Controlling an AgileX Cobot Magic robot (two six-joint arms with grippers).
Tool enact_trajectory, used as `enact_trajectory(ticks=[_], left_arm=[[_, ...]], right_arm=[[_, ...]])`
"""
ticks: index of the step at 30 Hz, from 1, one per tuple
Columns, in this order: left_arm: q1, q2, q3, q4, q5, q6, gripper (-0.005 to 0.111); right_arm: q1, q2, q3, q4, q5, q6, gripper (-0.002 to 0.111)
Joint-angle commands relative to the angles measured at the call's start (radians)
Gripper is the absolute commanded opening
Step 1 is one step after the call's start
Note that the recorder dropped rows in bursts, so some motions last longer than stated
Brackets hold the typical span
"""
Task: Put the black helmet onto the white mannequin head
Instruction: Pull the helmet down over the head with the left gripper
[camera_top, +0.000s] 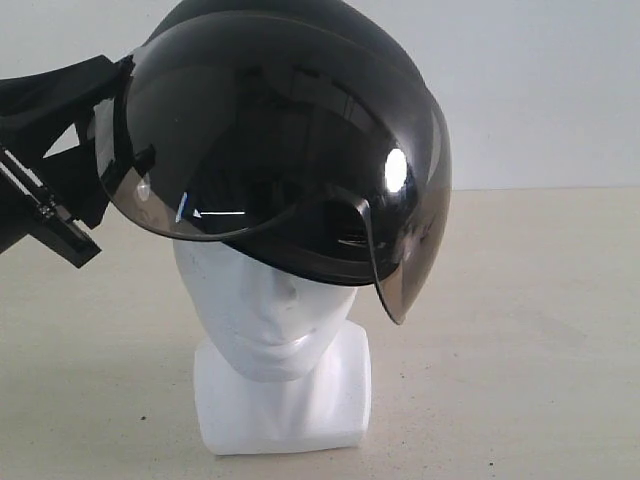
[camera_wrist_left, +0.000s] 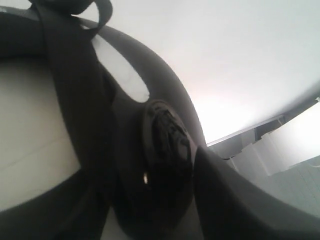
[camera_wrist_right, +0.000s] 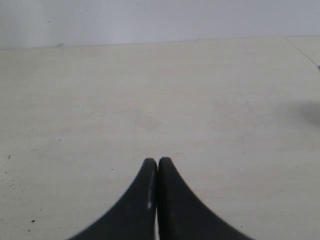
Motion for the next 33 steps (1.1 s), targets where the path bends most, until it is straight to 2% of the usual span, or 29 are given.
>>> enact_trajectory(ticks=[1,7,21,33], left_arm=[[0.019,0.006,0.038,-0.042,0.069,0.085,0.004],[0.019,0.006,0.121,-0.066,0.069,0.099,0.004],[0.019,0.006,0.216,-0.071,0.069,0.139,0.004],[0.019,-0.068,0.245,-0.094,0.069,0.185,0.004]], right_arm=[[0.001,-0.005,0.000,-0.001,-0.004,-0.003,0.000],[0.001,-0.005,0.000,-0.001,-0.004,-0.003,0.000],[0.001,-0.005,0.000,-0.001,-0.004,-0.003,0.000],[0.001,-0.005,0.000,-0.001,-0.004,-0.003,0.000]])
